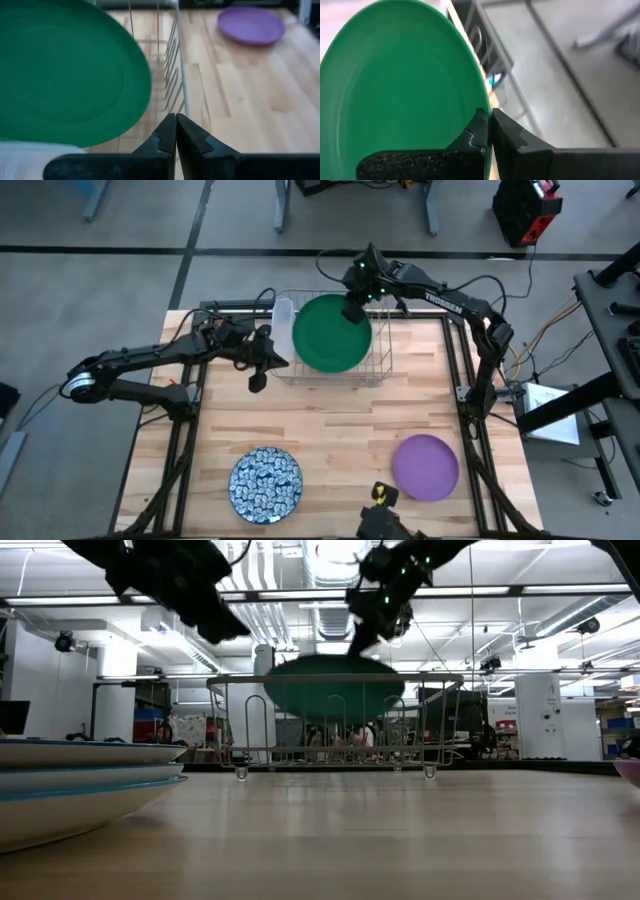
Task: Sort dishes
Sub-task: Put the green plate into the dish rack
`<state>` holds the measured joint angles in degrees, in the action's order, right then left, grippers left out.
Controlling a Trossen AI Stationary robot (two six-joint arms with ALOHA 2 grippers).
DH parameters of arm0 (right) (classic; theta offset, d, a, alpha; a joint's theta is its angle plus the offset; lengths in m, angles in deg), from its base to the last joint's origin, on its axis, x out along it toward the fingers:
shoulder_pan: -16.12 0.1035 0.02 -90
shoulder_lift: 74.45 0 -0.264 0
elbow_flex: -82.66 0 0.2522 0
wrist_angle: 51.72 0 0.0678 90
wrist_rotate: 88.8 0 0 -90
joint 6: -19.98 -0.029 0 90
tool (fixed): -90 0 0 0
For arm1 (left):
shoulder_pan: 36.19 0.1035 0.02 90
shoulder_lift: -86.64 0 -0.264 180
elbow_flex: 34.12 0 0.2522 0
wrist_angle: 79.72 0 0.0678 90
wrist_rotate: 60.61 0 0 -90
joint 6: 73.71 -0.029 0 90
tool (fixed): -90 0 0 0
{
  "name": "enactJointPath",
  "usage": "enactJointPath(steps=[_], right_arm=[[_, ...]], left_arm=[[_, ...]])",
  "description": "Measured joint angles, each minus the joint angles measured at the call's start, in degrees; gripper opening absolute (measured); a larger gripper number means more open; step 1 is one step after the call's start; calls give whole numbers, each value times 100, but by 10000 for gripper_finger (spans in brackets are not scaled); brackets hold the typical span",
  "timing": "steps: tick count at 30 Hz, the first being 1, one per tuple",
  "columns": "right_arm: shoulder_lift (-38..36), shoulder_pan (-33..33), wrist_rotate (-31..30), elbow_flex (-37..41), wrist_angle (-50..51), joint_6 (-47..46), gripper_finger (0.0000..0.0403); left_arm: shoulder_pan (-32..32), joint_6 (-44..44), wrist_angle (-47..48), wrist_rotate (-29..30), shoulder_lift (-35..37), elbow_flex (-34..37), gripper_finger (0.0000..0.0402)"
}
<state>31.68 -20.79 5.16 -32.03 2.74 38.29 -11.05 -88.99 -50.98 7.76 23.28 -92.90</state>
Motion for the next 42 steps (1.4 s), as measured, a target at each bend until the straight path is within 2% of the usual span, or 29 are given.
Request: enactJointPath(steps=[4,8,12,16,19,28,32,37,42], right_arm=[[-118,-23,594,-486,-29,518,1],[-121,-58,1021,-1052,-78,1416,0],[-118,-58,1397,-1326,-111,3378,0],[-113,-64,2208,-1357,-286,5489,0],[-118,-58,2664,-1346,-358,6517,0],[-96,-76,3842,-1218,-392,8136,0],[-66,-71,4320,-1059,-820,8963,0],[-64,-112,4853,-579,-2067,8719,0],[-55,-125,4909,-40,-2377,9152,0]], left_arm=[[-1,-34,134,-414,230,-218,0],[18,-228,209,-452,454,-441,0],[55,-386,305,-447,707,-590,0],[122,-367,305,-350,987,-678,0],[126,-324,302,-67,1216,-698,0],[122,-321,294,171,1804,-698,0],[122,-321,287,171,2006,-698,0],[122,-323,302,175,2186,-698,0],[122,-349,309,177,2322,-698,0]])
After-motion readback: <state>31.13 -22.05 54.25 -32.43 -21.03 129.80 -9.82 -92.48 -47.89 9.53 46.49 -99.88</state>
